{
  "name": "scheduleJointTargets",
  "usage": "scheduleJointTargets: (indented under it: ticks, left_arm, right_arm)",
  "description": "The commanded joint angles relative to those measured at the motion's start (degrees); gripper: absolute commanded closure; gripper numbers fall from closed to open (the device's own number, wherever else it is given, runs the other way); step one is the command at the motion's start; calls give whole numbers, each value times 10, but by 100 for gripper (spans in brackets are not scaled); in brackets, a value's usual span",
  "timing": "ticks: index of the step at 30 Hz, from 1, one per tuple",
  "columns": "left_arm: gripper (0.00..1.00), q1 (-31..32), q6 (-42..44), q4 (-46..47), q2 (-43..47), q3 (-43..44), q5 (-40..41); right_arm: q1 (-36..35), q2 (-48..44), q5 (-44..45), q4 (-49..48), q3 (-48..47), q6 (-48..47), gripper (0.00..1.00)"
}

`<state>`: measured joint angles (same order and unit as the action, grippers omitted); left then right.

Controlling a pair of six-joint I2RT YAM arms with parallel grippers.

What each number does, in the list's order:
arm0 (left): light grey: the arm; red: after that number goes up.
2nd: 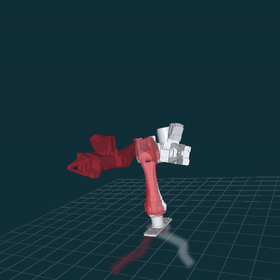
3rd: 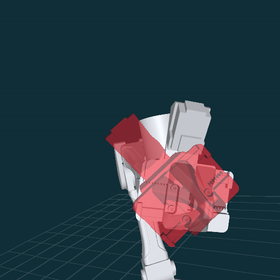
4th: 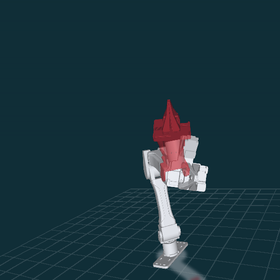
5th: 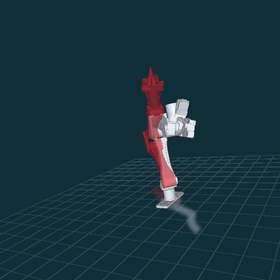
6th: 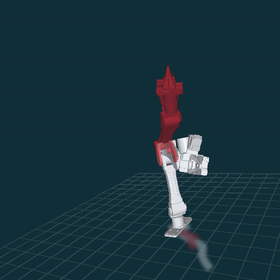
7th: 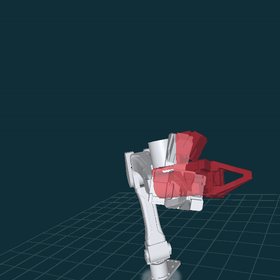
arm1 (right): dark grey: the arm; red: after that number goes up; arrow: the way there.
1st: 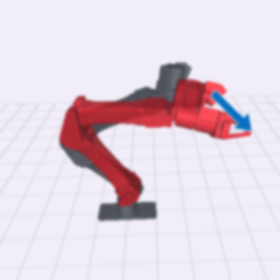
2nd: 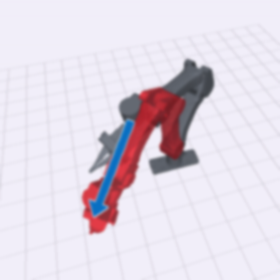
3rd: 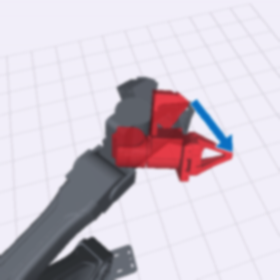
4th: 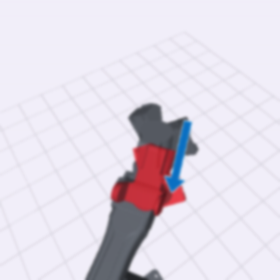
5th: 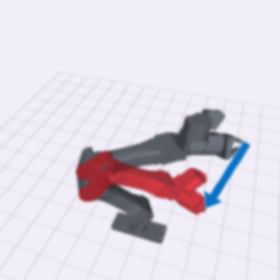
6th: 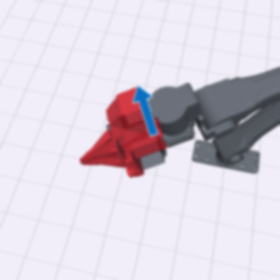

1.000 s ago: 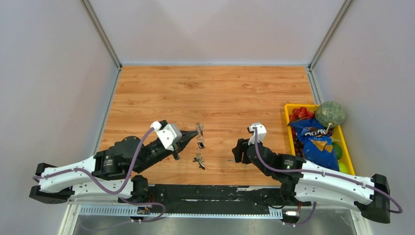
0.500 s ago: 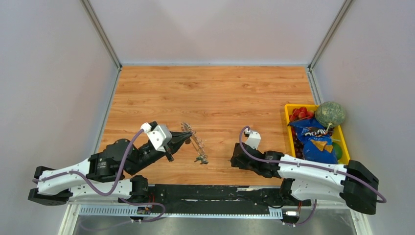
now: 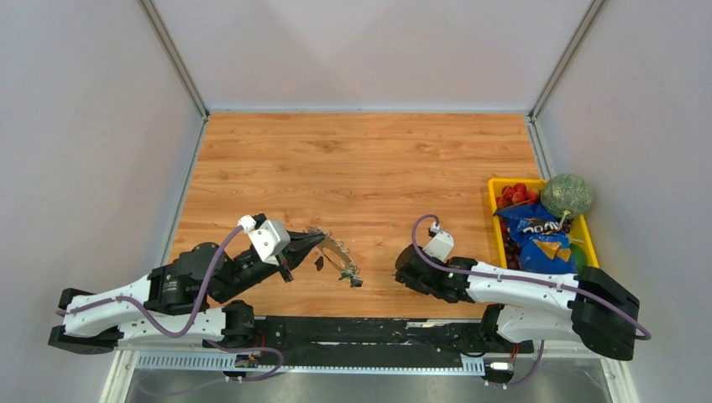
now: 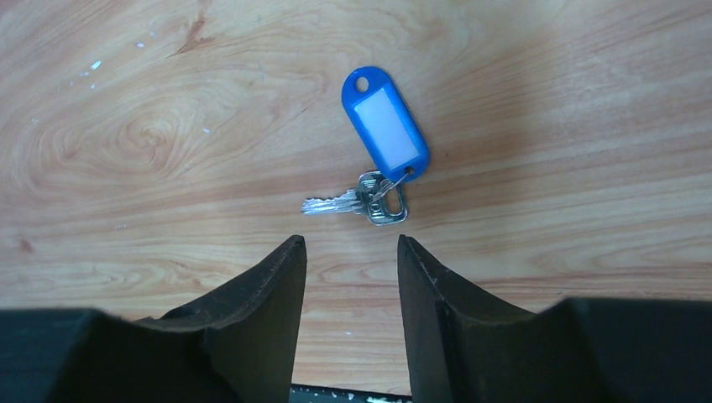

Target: Put the keys on the keyring

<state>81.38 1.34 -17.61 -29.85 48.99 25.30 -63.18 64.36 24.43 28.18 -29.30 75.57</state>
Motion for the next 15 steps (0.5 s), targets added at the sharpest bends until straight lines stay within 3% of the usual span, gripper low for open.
scheduleJointTargets:
  ticks: [1, 15]
  left_arm:
    - [100, 1, -7, 5, 14, -1, -14]
    - [100, 1, 4, 5, 30, -20, -30]
  right_arm:
    - [3, 28, 25, -4, -25, 80, 54]
    - [4, 77, 76, 26, -57, 119, 57]
